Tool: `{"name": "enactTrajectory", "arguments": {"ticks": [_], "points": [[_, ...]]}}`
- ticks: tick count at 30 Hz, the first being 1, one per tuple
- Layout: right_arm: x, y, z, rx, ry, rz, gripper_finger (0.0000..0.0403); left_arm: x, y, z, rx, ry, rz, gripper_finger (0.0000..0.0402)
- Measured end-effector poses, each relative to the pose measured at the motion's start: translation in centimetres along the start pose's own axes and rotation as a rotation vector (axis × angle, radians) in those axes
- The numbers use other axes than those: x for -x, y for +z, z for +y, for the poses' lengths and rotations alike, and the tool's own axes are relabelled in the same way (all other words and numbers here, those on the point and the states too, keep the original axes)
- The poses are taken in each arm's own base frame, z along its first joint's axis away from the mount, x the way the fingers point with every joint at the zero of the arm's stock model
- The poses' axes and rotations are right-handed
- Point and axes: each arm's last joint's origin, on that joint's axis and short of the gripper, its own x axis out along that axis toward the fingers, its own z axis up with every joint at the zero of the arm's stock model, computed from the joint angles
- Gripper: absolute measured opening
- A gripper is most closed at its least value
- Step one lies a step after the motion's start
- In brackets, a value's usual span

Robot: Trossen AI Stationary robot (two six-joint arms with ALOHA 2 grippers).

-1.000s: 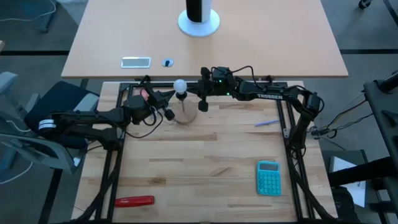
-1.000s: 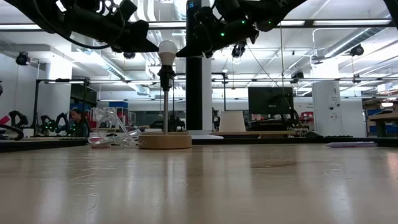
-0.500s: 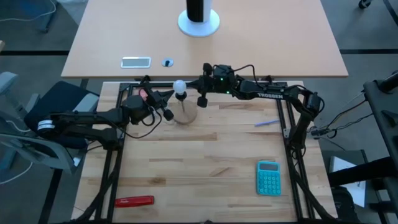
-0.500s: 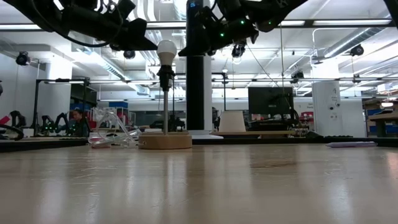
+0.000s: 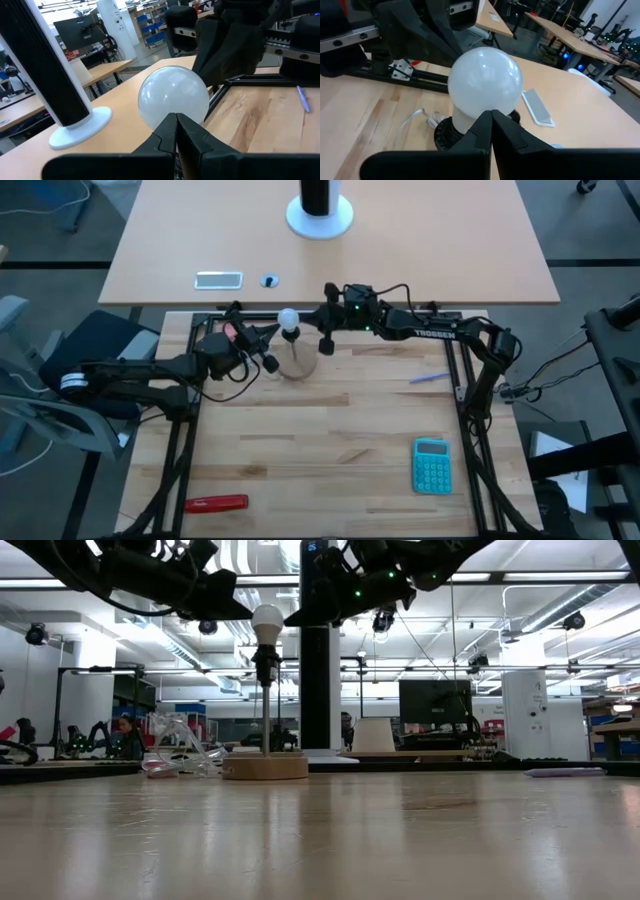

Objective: Screw lightbulb
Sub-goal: Insert the lightbulb into the wooden table lamp, then remove the lightbulb from the wooden table lamp

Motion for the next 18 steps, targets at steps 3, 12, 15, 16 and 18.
{"name": "enactTrajectory", "arguments": {"ticks": [3, 12, 15, 16, 18], "points": [[0.0, 0.1, 0.2, 0.001, 0.006, 0.0, 0.0002, 0.0, 0.0, 0.0, 0.0, 0.002, 0.001, 0.0], [0.1, -0.3, 0.7, -0.019, 0.047, 0.061, 0.0002, 0.7, 0.3, -0.5, 0.019, -0.052, 0.006, 0.0], [0.2, -0.4, 0.8, -0.013, 0.054, 0.08, 0.0002, 1.5, 0.8, -0.9, 0.007, -0.093, -0.01, 0.0], [0.2, -0.5, 0.8, -0.004, 0.056, 0.083, 0.0002, 1.7, 1.0, -1.0, -0.001, -0.101, -0.02, 0.0], [0.2, -0.5, 0.8, 0.013, 0.061, 0.085, 0.0002, 2.1, 1.3, -0.9, -0.019, -0.099, -0.038, 0.0]]}}
